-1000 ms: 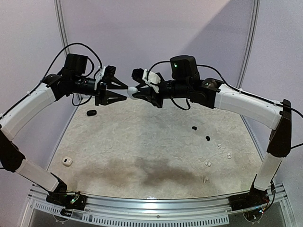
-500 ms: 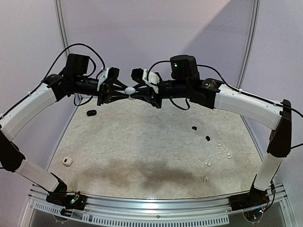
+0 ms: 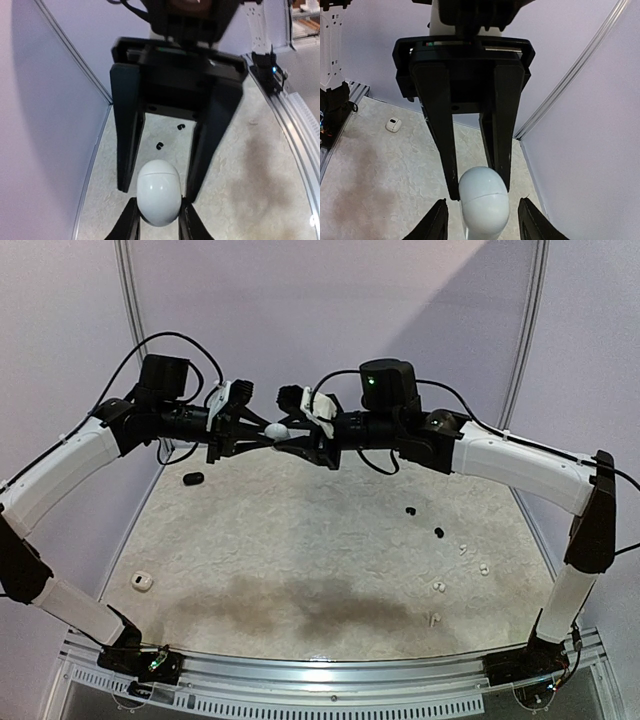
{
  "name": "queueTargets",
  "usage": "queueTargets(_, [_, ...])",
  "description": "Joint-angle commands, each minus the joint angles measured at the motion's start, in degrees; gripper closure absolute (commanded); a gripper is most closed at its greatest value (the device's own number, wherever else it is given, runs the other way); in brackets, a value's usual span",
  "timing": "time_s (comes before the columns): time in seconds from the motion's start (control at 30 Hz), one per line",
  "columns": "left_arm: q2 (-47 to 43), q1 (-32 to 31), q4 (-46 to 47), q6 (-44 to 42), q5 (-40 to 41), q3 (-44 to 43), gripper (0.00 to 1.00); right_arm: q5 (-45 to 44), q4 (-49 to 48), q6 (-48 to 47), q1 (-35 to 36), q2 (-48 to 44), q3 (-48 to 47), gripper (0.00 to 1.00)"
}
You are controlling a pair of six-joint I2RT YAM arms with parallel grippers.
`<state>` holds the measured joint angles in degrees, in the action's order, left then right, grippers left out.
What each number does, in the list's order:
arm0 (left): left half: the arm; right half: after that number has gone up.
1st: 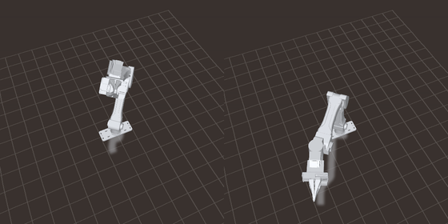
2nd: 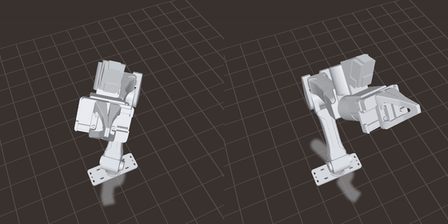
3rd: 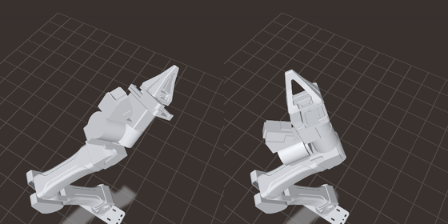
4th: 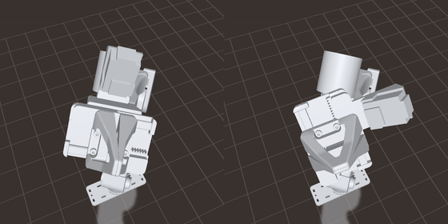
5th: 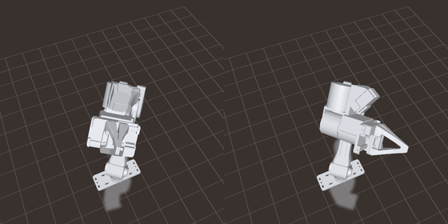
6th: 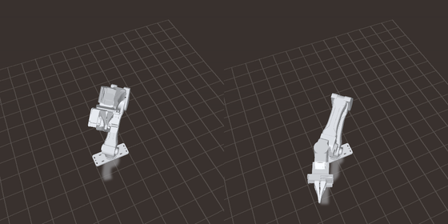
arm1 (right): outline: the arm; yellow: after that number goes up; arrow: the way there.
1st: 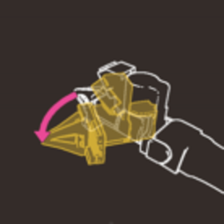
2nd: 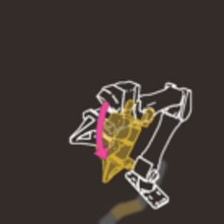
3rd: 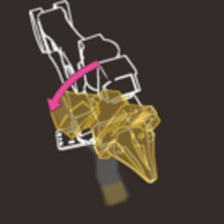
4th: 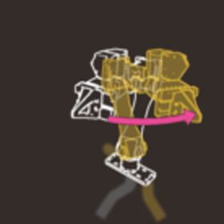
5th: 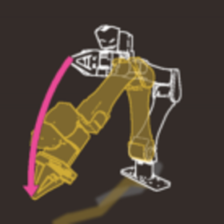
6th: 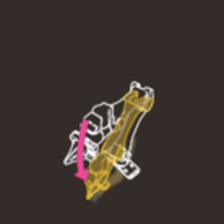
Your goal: Insert the wireless bluetooth earbuds into the charging case
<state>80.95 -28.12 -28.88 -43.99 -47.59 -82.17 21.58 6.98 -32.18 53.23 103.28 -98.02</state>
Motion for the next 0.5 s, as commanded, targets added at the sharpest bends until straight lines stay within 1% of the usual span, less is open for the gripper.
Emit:
queueTargets(0.0, [-2.2, 0.0, 9.8, 12.9, -2.1, 3.6, 1.00, -3.7, -9.4, 3.6, 0.2, -3.0, 5.9, 0.44])
queueTargets(0.07, [-3.0, 0.7, 15.6, 19.8, -2.4, 5.4, 1.00, -3.0, -11.7, 5.8, -0.8, -4.9, 7.7, 0.33])
queueTargets(0.13, [-3.6, 1.1, 20.0, 25.9, -3.0, 6.6, 1.00, -0.2, -12.4, 9.4, -2.2, -5.8, 8.3, 0.27])
queueTargets(0.23, [-4.1, 1.2, 26.7, 34.5, -4.1, 9.2, 1.00, 5.9, -14.4, 18.0, -4.2, -6.2, 8.6, 0.19])
queueTargets(0.3, [-4.2, 1.3, 32.6, 40.5, -4.2, 10.4, 1.00, 9.9, -16.1, 23.4, -4.8, -5.6, 8.5, 0.17])
queueTargets(0.37, [-4.1, 1.3, 37.3, 46.6, -4.2, 11.3, 1.00, 11.5, -18.5, 27.6, -5.0, -4.7, 8.4, 0.17])
queueTargets(0.47, [-4.0, 1.3, 44.0, 54.7, -4.3, 12.8, 1.00, 13.6, -23.1, 34.5, -5.3, -3.1, 8.6, 0.21])
